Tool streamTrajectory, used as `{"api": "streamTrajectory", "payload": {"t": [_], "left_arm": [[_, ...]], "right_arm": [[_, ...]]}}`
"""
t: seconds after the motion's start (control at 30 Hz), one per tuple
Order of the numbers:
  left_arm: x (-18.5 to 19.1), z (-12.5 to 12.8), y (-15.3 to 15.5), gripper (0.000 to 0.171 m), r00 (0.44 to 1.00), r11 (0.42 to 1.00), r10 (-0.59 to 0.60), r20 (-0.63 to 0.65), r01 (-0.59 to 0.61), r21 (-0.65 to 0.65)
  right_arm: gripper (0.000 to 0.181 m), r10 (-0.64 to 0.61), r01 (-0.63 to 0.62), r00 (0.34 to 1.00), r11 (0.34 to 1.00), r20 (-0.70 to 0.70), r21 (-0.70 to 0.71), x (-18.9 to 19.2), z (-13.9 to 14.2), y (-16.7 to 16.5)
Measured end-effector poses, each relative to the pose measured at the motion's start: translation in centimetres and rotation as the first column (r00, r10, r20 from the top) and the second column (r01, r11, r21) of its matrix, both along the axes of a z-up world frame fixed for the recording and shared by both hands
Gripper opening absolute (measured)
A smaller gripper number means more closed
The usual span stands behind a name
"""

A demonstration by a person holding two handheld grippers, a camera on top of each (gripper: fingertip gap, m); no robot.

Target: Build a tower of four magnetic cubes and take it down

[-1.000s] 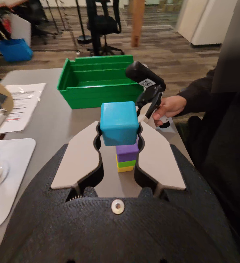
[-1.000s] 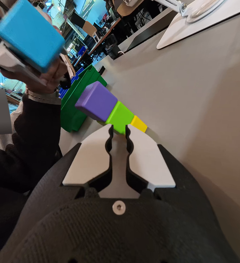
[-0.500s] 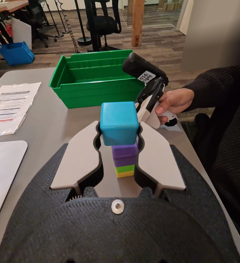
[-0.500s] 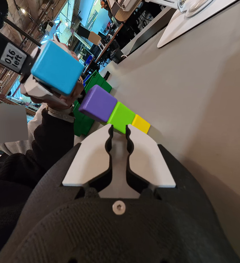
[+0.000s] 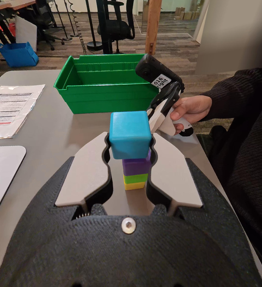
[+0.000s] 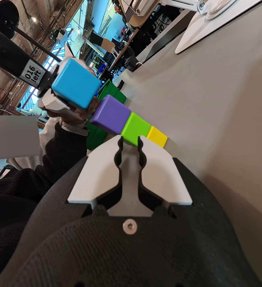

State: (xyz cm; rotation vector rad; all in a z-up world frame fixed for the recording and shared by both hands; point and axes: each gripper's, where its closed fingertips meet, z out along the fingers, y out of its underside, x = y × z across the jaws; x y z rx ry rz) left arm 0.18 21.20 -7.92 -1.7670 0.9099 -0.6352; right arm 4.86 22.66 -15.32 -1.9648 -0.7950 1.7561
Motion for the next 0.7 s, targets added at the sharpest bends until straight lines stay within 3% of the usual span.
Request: {"api": "streamTrajectory", "payload": {"t": [0.7], "left_arm": [[0.4,-1.4,-0.5,0.050,1.000,1.000,0.004,0.006,-0.004,-0.023]], "right_arm": [[0.019,0.005,-0.005,1.000,1.000,-0.004,-0.008,0.0,0.0,-0.1]]}}
